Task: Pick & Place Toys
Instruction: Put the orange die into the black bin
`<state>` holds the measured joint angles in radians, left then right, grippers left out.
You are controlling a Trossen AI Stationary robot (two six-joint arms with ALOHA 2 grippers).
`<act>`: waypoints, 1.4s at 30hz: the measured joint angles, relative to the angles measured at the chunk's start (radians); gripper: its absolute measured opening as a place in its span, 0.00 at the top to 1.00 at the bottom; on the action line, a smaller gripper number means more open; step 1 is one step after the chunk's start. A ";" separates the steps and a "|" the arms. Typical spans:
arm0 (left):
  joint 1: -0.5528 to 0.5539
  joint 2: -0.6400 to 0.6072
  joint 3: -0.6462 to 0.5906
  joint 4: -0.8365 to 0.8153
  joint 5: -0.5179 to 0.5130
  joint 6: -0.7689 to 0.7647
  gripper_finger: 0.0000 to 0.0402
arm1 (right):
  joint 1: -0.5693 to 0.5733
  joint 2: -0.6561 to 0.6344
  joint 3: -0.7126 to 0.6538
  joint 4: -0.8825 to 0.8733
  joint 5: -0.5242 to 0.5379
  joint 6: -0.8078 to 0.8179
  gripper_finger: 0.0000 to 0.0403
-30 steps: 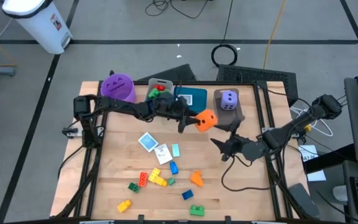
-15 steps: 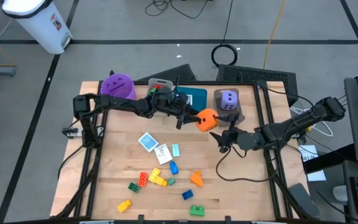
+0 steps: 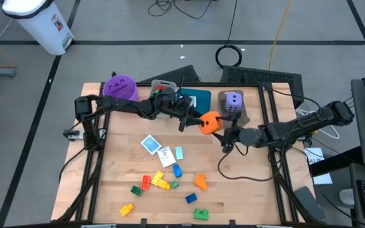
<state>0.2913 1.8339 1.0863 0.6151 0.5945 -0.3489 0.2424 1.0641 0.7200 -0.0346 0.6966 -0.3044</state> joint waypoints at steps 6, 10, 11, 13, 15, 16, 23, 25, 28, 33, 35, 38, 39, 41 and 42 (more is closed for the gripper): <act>0.000 0.000 0.000 -0.003 0.002 0.011 0.57 | -0.019 -0.001 0.000 -0.001 -0.018 0.002 0.30; 0.000 0.000 0.000 -0.003 0.008 0.013 0.57 | -0.021 -0.001 0.000 -0.001 -0.017 0.003 0.38; 0.000 0.000 0.000 -0.003 0.008 0.013 0.57 | -0.021 -0.001 0.000 -0.001 -0.017 0.004 0.39; 0.000 0.000 0.000 -0.002 0.010 0.010 0.57 | -0.021 -0.001 0.000 -0.001 -0.017 0.004 0.42; 0.000 0.000 0.000 -0.002 0.011 0.010 0.56 | -0.021 -0.001 0.000 0.000 -0.017 0.005 0.44; 0.000 0.000 0.000 -0.001 0.012 0.010 0.54 | -0.021 -0.001 0.000 0.000 -0.017 0.005 0.45; -0.001 0.000 0.000 0.003 0.012 0.006 0.39 | -0.021 0.000 0.000 0.000 -0.014 0.006 0.49; -0.001 0.000 0.000 0.006 0.009 0.006 0.35 | -0.021 0.000 0.000 0.000 -0.004 0.006 0.51; -0.001 0.000 0.000 0.010 0.006 0.006 0.29 | -0.020 0.001 0.000 0.000 0.022 0.004 0.53; 0.001 0.000 0.000 0.010 0.003 0.012 0.22 | -0.020 0.001 0.000 0.000 0.032 -0.005 0.55; 0.001 0.000 0.000 0.010 0.000 0.022 0.21 | -0.020 0.001 0.000 0.000 0.033 -0.005 0.57; 0.007 0.000 0.000 0.021 0.001 0.037 0.19 | -0.020 -0.008 0.000 0.000 0.037 -0.007 0.57; 0.012 0.000 0.001 0.024 0.004 0.040 0.19 | -0.020 -0.014 0.000 0.001 0.040 -0.009 0.58; 0.021 -0.006 0.002 0.024 0.007 0.040 0.19 | -0.021 -0.028 0.000 0.001 0.040 -0.019 0.58; 0.027 -0.007 0.002 0.024 0.007 0.040 0.19 | -0.021 -0.037 0.000 0.003 0.042 -0.021 0.58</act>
<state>0.3179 1.8267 1.0885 0.6394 0.6019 -0.3088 0.2214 1.0272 0.7200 -0.0319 0.7385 -0.3254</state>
